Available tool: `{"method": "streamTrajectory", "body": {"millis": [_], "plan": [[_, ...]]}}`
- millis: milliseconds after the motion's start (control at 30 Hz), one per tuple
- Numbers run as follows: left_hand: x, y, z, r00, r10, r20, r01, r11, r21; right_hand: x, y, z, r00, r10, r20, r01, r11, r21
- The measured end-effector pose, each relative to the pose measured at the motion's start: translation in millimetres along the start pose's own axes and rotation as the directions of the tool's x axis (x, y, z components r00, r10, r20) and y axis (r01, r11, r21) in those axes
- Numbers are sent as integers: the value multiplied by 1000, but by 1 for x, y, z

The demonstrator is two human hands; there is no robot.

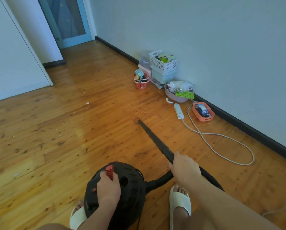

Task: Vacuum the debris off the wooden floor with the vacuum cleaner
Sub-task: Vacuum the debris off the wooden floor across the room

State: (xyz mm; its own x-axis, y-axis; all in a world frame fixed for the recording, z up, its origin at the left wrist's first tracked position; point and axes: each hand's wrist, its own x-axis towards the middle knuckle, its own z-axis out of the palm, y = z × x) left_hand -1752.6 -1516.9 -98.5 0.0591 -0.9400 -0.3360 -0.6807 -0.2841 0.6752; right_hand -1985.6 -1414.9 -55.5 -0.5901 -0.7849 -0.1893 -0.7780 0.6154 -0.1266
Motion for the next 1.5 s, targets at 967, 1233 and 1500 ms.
{"method": "streamTrajectory", "body": {"millis": [967,1233,1500], "plan": [[72,47,15,999,35,-6,-36,999,-19,100,8,19,990,100,97,-120,968,219],[91,68,19,1000,-3,-5,3,999,-36,145,1,15,993,69,93,-89,967,237],[132,93,23,1000,2,-19,-2,999,-34,200,-13,19,996,10,91,-30,974,224]]}}
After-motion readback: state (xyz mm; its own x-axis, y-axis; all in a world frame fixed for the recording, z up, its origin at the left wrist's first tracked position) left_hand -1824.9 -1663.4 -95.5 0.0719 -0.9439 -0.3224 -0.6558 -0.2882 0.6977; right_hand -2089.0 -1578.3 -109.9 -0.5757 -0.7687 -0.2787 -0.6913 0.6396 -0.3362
